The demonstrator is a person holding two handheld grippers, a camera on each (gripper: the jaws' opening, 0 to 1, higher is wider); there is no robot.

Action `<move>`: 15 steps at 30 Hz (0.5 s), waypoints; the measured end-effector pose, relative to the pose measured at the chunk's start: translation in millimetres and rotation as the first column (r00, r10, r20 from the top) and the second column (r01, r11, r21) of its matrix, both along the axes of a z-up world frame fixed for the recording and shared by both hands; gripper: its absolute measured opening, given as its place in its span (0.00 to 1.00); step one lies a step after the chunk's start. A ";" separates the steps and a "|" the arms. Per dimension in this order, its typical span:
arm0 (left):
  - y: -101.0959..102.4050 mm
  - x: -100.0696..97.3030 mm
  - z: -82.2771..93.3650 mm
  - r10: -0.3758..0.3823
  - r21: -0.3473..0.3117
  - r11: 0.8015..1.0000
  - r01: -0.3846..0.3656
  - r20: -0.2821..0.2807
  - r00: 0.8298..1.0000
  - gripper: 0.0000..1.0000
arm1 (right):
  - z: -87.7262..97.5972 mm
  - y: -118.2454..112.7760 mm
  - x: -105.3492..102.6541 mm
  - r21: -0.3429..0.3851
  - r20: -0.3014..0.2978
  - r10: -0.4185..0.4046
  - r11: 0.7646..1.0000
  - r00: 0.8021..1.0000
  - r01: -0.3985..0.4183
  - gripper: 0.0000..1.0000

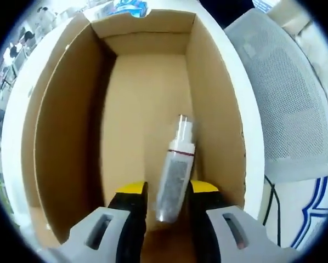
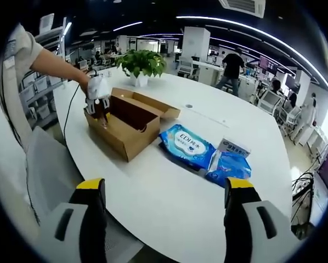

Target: Operate the shoe box by opening the lid, removing the specified soft item, and placing it in the target area until the item is outside and the box remains undamaged.

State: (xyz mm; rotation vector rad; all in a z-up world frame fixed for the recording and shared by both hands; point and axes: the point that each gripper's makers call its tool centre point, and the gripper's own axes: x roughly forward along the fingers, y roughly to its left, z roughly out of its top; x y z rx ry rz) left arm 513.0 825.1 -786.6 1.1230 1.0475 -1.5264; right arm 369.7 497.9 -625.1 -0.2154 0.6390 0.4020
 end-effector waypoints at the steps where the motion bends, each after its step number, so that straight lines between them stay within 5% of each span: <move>1: -0.3 -0.4 -0.8 0.000 0.000 1.000 0.000 -0.001 1.000 0.25 | 0.0 0.4 0.1 0.001 0.000 0.001 1.000 1.000 -0.001 0.84; 15: -3.2 3.1 -2.5 0.044 -0.023 0.999 -0.044 0.007 0.999 0.21 | -0.3 2.2 3.0 0.008 0.005 -0.001 1.000 1.000 0.001 0.83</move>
